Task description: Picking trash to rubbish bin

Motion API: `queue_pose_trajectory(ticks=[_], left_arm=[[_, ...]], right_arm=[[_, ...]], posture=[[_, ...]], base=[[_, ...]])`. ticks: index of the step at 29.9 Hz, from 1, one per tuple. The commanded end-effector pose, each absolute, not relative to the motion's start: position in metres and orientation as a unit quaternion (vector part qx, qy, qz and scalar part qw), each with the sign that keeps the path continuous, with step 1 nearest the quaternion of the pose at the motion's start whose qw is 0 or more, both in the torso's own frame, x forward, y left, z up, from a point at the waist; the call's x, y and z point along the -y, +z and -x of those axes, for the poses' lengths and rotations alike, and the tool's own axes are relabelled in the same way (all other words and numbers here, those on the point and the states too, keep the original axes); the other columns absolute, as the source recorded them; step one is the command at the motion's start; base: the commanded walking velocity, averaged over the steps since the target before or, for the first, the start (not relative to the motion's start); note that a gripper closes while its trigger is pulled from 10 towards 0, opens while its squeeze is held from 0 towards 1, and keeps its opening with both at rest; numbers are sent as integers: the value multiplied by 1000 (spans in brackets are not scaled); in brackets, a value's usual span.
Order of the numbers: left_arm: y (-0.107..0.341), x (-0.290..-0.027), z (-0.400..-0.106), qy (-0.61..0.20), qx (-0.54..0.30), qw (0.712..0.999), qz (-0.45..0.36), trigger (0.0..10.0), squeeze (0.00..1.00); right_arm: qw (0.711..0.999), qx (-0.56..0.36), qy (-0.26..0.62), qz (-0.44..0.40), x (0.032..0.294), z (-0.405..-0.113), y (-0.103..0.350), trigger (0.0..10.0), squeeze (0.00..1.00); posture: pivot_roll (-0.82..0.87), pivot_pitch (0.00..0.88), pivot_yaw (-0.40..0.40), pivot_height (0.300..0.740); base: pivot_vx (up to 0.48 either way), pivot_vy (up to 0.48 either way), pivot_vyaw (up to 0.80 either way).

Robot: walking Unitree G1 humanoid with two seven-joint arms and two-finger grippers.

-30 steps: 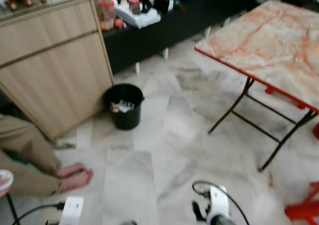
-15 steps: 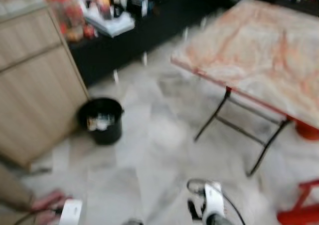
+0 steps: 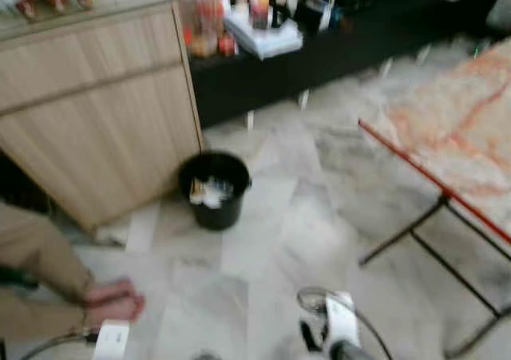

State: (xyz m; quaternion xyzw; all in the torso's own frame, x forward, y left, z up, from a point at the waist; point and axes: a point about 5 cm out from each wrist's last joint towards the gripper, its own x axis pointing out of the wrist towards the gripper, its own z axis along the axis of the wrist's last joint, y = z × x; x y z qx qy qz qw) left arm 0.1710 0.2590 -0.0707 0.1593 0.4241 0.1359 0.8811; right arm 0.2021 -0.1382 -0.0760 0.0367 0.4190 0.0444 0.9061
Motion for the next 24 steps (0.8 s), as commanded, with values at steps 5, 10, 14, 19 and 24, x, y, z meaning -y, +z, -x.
queue_pose_trajectory(ticks=[5, 10, 14, 19, 24], left_arm=[[-74, -255, -167, 138, -430, 879, -152, 10000, 0], [-74, -255, -166, 136, -431, 879, -153, 10000, 0], [-74, -255, -167, 137, -430, 879, -152, 10000, 0], [-73, -255, -168, 135, -429, 880, -152, 10000, 0], [-73, -255, -168, 135, -429, 880, -152, 10000, 0]], right_arm=[[898, -440, 27, -23, 153, -189, -83, 10000, 0], [898, -439, 26, -22, 153, -189, -83, 10000, 0], [897, -441, 35, -13, 151, -189, -83, 10000, 0], [896, -440, 50, 5, 150, -188, -83, 10000, 0], [896, -441, 41, -10, 149, -187, -84, 10000, 0]], posture=[[115, 172, 11, 728], [115, 172, 11, 728], [115, 172, 10, 728], [113, 171, 14, 728], [117, 174, 14, 728]], base=[[439, 0, 0], [441, 0, 0], [439, 0, 0], [434, 0, 0], [436, 0, 314]])
